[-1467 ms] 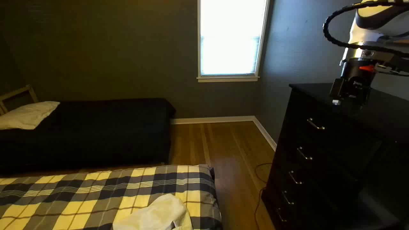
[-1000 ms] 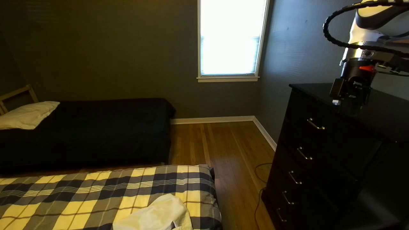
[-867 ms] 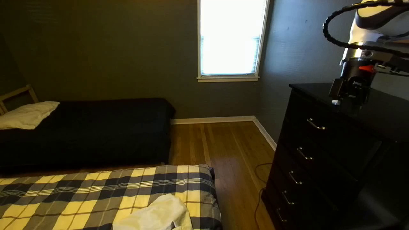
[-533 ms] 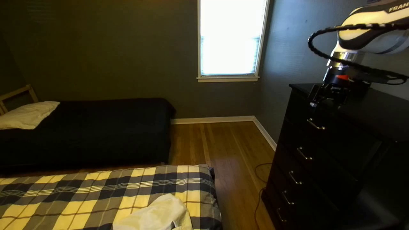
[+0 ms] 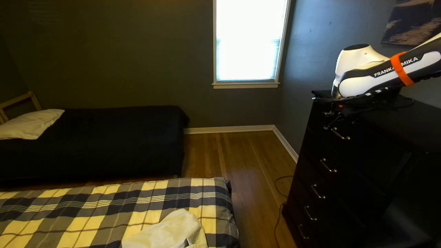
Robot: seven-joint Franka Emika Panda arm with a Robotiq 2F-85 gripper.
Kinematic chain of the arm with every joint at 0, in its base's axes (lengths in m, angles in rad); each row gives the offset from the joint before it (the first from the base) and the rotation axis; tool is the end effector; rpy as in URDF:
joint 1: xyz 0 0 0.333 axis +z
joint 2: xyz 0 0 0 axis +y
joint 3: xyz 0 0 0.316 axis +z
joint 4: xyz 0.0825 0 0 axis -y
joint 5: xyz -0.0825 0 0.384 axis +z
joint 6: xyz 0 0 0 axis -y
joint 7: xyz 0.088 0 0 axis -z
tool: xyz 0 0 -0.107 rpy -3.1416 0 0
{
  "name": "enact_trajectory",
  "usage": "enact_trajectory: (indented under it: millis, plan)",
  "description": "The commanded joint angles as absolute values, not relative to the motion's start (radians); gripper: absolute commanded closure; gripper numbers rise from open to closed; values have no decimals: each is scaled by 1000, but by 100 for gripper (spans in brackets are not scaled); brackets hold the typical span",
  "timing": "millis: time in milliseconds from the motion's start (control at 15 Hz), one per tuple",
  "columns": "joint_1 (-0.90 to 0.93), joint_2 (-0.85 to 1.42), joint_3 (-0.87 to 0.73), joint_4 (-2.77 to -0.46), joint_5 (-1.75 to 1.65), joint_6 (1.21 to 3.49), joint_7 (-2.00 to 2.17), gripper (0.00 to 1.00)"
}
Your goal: Open the first top drawer, then remove the clear object from the drawer
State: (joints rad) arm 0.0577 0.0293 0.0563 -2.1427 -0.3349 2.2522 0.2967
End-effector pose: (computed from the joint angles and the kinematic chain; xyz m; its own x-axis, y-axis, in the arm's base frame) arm 0.5497 0.0537 0.3989 0.9911 0.0346 0.1282 0.0025 -0.9701 0.2426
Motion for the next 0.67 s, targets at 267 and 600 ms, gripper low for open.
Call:
enact_trajectory:
  millis: [267, 600]
  plan:
    - [78, 256, -1, -1956, -548, 2231, 431, 0]
    - [97, 368, -43, -1864, -556, 2231, 431, 0]
